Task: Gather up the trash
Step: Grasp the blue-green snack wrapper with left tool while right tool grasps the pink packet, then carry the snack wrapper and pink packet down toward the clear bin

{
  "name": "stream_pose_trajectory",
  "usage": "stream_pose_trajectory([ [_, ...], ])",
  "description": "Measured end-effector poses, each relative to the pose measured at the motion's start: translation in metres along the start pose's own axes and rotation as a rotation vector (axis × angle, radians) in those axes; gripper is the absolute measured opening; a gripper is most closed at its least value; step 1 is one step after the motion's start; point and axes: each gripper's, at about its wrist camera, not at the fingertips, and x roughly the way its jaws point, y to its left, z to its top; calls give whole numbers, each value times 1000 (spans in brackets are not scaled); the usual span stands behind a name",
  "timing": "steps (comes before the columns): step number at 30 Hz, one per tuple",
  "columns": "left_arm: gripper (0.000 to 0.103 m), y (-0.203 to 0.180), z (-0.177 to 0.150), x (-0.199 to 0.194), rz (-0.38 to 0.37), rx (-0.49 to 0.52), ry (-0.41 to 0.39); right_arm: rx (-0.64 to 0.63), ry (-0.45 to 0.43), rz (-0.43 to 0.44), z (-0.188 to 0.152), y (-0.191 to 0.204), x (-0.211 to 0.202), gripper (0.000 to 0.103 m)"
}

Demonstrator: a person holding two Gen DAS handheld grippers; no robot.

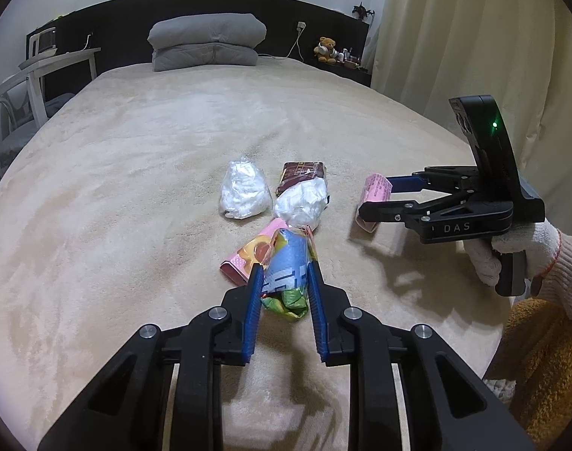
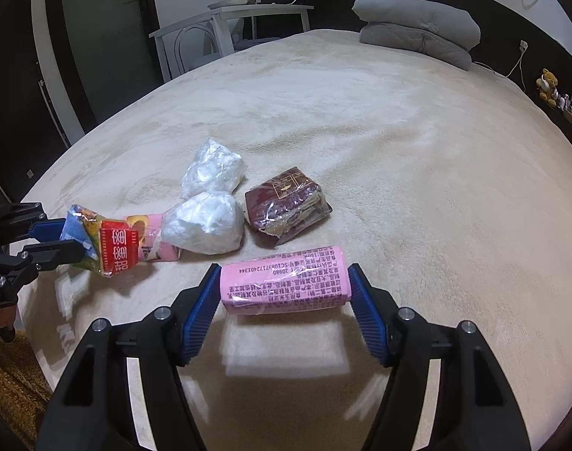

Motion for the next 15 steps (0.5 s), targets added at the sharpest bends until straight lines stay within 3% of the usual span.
stream_pose_trajectory([
  [15, 22, -43, -7, -53, -15, -14, -120, 65, -88, 4, -41, 16, -82, 67],
])
